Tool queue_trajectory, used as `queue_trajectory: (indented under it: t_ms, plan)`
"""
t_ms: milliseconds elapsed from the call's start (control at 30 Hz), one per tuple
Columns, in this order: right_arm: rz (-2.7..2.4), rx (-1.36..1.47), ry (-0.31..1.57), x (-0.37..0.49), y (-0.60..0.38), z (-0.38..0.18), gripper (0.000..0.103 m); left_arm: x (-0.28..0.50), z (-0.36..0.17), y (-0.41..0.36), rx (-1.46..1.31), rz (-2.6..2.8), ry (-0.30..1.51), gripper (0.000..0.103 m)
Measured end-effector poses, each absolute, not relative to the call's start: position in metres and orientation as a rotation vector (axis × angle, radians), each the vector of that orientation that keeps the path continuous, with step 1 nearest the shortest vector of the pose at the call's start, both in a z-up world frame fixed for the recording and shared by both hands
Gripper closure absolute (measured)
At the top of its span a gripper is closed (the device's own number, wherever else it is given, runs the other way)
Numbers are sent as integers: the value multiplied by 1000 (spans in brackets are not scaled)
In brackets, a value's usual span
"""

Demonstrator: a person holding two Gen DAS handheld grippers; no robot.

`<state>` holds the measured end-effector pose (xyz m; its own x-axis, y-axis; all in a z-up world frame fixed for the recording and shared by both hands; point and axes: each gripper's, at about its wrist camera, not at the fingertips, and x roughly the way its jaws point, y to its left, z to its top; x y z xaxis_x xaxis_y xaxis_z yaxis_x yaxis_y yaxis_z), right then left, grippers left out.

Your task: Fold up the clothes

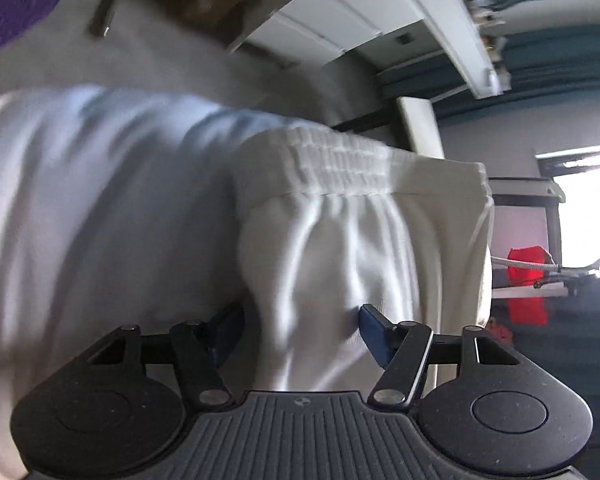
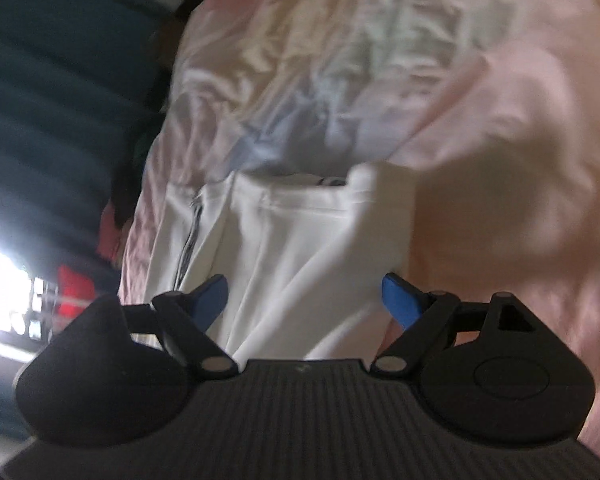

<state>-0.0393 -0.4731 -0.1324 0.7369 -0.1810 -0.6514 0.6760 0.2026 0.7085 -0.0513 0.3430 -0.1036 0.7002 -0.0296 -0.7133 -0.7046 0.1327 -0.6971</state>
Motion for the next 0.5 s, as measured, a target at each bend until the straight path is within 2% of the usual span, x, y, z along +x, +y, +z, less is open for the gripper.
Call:
queue_trajectory:
  t_ms: [33,100,133,167,233,300,400,500]
  plan:
    - [-656,1233,476,-40,-472,-133,24,-52,-105,344,-1374,549,670,41]
    - [-707,1244,467,-41,-474,-137,26,-53,-103,343,-1360,542,668,44]
    - [-733,1250,464,-41,-475,-139,32,-52,-102,343,-1348,541,664,50]
    - [-773,1259,460,-44,-476,-141,33,-52,-99,341,-1336,535,655,54]
    - [-867,1257,438,-52,-477,-141,34,-50,-96,339,-1320,519,634,69]
    - [-931,1236,411,-60,-474,-139,34,-50,-93,337,-1312,507,617,75]
    - [-929,1224,400,-62,-473,-139,34,-50,-91,333,-1306,499,612,75]
    - [-887,1289,449,-50,-478,-153,34,-47,-101,336,-1324,507,652,63]
